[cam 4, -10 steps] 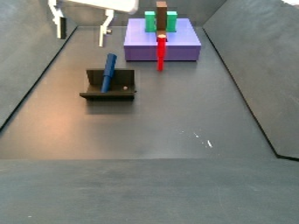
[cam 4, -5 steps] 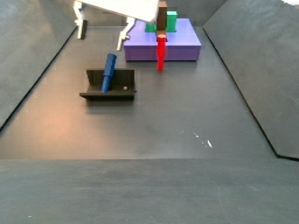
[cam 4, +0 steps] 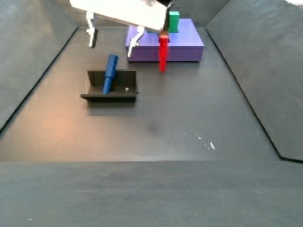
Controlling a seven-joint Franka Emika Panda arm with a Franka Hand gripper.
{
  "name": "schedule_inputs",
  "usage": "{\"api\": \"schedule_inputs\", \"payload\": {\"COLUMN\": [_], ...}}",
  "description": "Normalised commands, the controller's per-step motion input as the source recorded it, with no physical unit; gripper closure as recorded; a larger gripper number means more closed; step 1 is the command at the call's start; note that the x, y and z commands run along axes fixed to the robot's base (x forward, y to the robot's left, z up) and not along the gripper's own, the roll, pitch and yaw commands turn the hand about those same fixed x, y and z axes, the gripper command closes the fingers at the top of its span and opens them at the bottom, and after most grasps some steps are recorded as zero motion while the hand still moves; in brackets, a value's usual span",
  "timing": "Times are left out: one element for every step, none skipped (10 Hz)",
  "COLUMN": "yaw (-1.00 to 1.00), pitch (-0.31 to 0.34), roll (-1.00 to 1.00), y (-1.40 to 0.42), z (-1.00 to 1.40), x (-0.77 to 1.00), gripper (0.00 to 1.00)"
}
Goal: Pick up the blue object. Move up. Place the blue object on the fixture. Regrasp the blue object. Move to above the board. Insert the blue object.
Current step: Regrasp the blue object.
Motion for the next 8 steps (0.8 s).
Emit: {"api": "schedule_inputs", "payload": {"yaw": [0.16, 0.16, 0.15, 0.17, 0.23, 0.31, 0.39, 0.25], "pitch": [-0.077, -0.009, 0.0, -0.026, -0.026, -0.026, -0.046, -0.014], "roll": [0.12, 0.19, 0.14, 0.22, 0.46, 0.61, 0.76, 0.39], "y": [-0.28, -0.24, -0.18, -0.05, 0.0, 0.0, -0.1, -0.17], "z": [-0.3, -0.31, -0.3, -0.24, -0.05, 0.0, 0.0, -0.32], "x": [-0.07, 0.0, 0.0, 0.0, 0.05, 0.14, 0.11, 0.15], "gripper": [0.0, 0.0, 0.0, 0.0, 0.0, 0.0, 0.0, 0.0]}}
